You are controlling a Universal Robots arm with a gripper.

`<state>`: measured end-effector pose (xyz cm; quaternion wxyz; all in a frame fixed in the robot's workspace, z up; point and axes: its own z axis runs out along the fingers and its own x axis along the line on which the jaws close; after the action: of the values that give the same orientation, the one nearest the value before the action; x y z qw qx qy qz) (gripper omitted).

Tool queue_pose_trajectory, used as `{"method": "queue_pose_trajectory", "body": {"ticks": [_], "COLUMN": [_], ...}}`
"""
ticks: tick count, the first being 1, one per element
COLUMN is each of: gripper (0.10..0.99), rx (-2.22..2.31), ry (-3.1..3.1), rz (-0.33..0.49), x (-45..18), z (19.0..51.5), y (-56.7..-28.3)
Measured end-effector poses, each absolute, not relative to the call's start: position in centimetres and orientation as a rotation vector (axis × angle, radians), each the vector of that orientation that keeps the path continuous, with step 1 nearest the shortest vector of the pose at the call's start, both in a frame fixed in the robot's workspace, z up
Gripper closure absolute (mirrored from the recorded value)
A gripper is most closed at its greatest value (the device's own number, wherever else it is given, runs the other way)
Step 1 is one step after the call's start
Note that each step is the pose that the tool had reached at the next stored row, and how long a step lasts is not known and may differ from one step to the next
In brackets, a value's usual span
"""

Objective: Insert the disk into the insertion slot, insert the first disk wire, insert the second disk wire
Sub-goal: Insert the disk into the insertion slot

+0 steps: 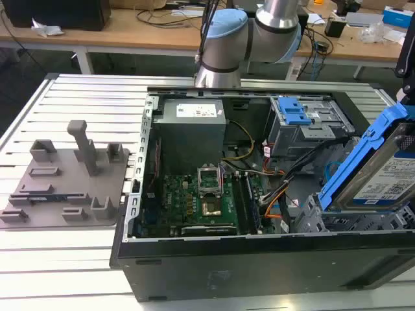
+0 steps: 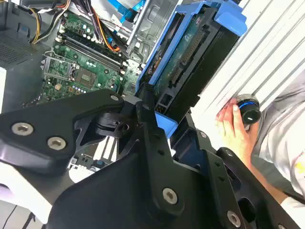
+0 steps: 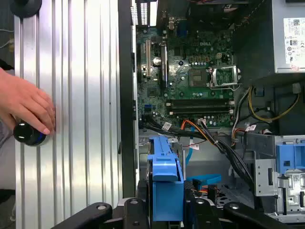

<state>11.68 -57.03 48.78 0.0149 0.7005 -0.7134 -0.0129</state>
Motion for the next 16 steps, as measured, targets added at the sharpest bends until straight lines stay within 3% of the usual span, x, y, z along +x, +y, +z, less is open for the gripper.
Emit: {"method": "queue_pose_trajectory", "body": {"ticks": [16], "gripper": [0.722], "rx": [2.185], "ry": [-2.225], "rz": [-0.048], "x": [11.68], "z": [48.78], "y": [-57.04]}}
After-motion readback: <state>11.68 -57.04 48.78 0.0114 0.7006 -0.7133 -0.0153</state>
